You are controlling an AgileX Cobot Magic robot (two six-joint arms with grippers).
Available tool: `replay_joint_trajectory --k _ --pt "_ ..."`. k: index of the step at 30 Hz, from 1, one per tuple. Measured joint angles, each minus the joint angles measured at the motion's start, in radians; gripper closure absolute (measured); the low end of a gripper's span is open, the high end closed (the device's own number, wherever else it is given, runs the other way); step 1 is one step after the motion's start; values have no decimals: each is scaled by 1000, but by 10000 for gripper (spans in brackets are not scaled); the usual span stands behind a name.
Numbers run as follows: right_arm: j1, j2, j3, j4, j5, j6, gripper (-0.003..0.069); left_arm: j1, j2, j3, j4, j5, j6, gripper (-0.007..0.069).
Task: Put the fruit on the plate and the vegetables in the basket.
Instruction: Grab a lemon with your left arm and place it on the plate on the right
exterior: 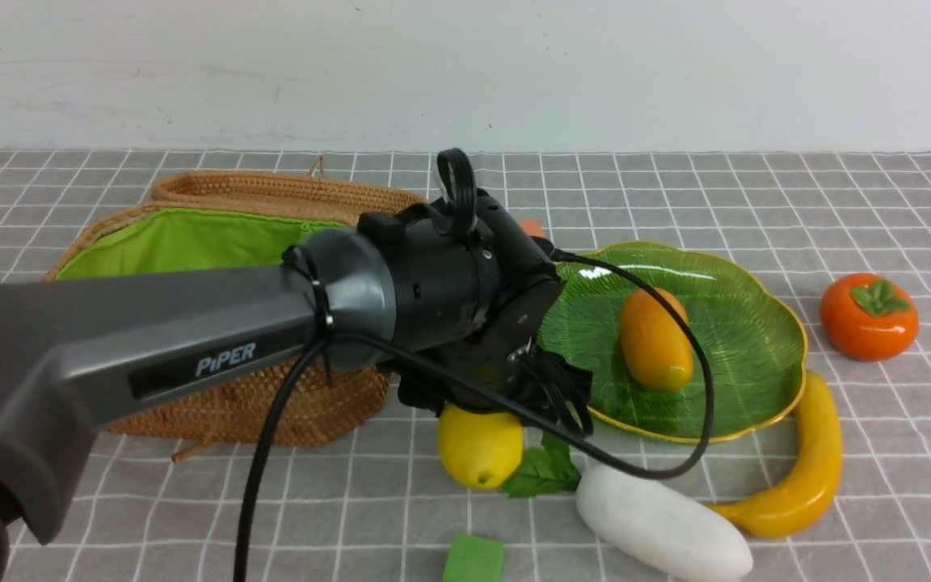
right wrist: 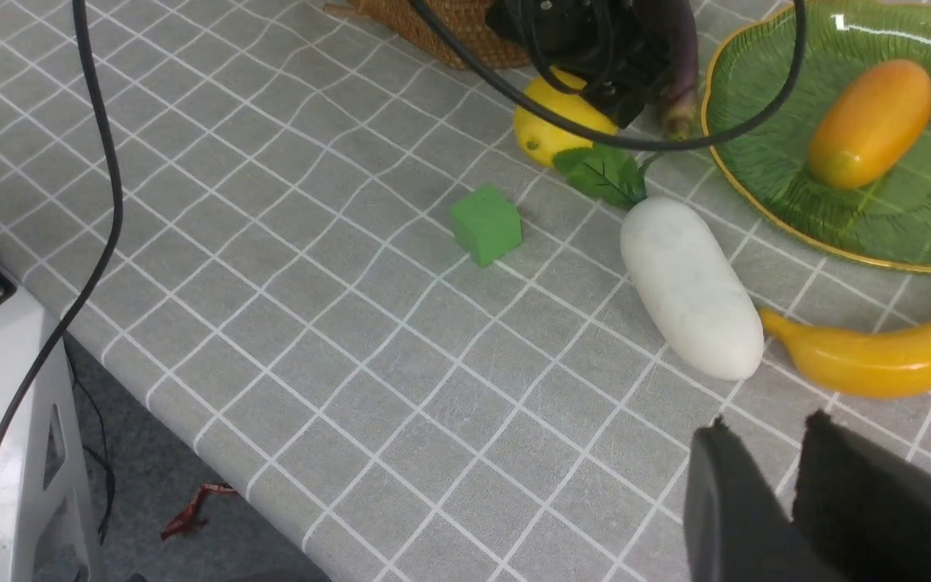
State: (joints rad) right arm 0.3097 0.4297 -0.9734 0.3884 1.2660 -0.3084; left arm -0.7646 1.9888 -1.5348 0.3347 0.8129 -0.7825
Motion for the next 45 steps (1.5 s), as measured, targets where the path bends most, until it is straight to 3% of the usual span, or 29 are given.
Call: replay_joint_trajectory --k 7,27,30,37,43,45 --pt "0 0 0 0 0 -13 516 0 0 0 0 15 21 92" --pt "0 0 0 0 0 -27 519 0 -15 -66 35 44 80 92" --pt "0 0 0 0 -10 -27 519 0 -30 -121 8 30 118 92" --pt "0 0 1 -1 -28 -27 519 0 86 -315 -159 -190 313 92" --pt "0 0 1 0 -17 -22 519 0 280 -464 -163 -215 356 88" --pt "0 0 1 0 -13 -13 519 0 304 -483 -154 -207 360 33"
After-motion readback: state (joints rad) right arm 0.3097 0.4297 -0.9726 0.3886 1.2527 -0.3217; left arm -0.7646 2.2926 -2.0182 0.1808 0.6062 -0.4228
